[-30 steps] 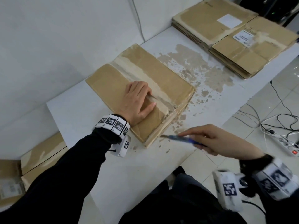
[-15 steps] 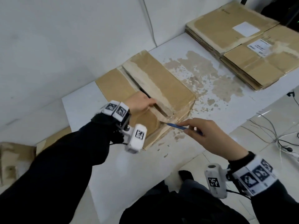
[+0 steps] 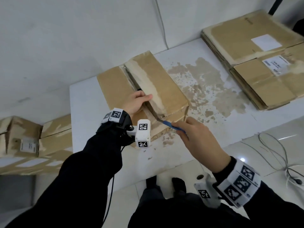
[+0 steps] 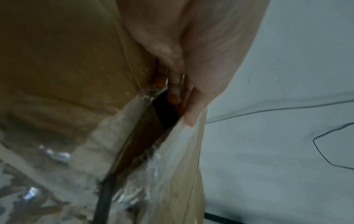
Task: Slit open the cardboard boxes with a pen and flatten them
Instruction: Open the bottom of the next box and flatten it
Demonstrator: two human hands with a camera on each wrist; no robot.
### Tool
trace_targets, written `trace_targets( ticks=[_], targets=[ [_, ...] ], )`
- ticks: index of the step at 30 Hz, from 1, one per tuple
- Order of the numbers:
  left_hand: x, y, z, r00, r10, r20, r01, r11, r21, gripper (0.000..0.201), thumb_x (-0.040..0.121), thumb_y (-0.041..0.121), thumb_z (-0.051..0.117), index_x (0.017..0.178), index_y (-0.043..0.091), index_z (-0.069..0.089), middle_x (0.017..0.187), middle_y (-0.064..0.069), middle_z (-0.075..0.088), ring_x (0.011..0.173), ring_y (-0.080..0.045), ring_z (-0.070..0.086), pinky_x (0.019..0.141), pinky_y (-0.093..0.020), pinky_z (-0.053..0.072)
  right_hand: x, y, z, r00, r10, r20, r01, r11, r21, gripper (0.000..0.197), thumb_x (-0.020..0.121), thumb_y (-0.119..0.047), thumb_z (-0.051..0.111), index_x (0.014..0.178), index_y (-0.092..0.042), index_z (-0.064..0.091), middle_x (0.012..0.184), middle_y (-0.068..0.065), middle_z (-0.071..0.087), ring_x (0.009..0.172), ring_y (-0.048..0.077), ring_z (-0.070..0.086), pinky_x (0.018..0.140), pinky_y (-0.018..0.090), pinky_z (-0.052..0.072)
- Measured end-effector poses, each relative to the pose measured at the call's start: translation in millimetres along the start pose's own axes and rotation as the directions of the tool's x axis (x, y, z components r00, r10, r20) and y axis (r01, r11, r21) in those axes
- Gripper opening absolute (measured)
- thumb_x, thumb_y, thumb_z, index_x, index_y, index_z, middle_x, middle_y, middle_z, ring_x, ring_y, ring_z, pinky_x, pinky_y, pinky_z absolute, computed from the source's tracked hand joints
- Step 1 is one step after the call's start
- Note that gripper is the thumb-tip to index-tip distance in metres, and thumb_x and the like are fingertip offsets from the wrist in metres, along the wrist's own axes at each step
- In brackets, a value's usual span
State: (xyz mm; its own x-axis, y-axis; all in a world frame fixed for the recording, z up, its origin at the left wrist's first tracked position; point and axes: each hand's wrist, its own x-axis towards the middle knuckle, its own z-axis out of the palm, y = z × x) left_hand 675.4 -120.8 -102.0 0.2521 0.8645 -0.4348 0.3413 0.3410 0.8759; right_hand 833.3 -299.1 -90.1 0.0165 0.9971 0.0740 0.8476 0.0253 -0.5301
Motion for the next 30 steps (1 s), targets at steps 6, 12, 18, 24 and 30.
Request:
trace_targets(
  ticks=[6,12,18,24,30],
  targets=[
    [-7,3,5,0.999,0.006,-0.04,-0.009,0.998,-0.062,0.035,0.086,0.029,0.068,0.061,0.022,0.044,0.068,0.003,0.046,0.063,-0.012,0.045,0.063,-0.025,0.033,17,7,-5,0.997,0.077,-0.001,-0.077,0.993,-0.093,0.026,0.089,-0.001,0.055,0.113,-0.01,0.06,0.089,0.01,0.055,0.06,0.025,0.05,0.051,0.036,0.044],
    [-10,4,19,0.99,0.124,-0.069,-0.114,0.984,0.135,0.015,0.085,0.016,0.07,0.086,0.022,0.056,0.086,0.007,0.061,0.08,-0.008,0.058,0.074,-0.018,0.047,-1,44,-72,0.971,-0.028,0.237,-0.025,0.976,0.218,0.02,0.097,-0.027,0.047,0.109,-0.026,0.064,0.069,0.002,0.059,0.052,0.009,0.045,0.049,0.02,0.034],
    [-36,26,-9,0.969,0.047,0.241,-0.178,0.81,0.558,0.016,0.087,0.015,0.067,0.085,0.021,0.053,0.071,0.007,0.059,0.069,-0.013,0.056,0.074,-0.03,0.041,29,95,-87,0.987,0.15,-0.05,-0.121,0.92,0.372,0.025,0.1,-0.022,0.04,0.087,-0.017,0.06,0.071,0.0,0.06,0.06,0.016,0.053,0.058,0.027,0.045],
    [-32,52,-37,0.98,-0.133,0.15,-0.125,0.175,0.976,0.02,0.089,0.024,0.056,0.109,0.024,0.057,0.1,0.005,0.059,0.091,-0.015,0.05,0.079,-0.025,0.035,56,89,-50,0.938,0.329,0.11,-0.323,0.71,0.625,0.025,0.104,-0.024,0.029,0.089,-0.015,0.047,0.093,0.008,0.055,0.084,0.032,0.058,0.069,0.036,0.046],
    [-32,37,6,0.978,-0.047,0.204,-0.169,0.398,0.902,0.044,0.085,0.053,0.06,0.113,0.019,0.054,0.107,0.0,0.058,0.097,-0.02,0.054,0.084,-0.029,0.042,27,49,-13,0.917,0.292,0.272,-0.368,0.359,0.858,0.023,0.104,-0.023,0.027,0.094,-0.011,0.043,0.106,0.007,0.06,0.095,0.021,0.063,0.083,0.042,0.055]
  ],
)
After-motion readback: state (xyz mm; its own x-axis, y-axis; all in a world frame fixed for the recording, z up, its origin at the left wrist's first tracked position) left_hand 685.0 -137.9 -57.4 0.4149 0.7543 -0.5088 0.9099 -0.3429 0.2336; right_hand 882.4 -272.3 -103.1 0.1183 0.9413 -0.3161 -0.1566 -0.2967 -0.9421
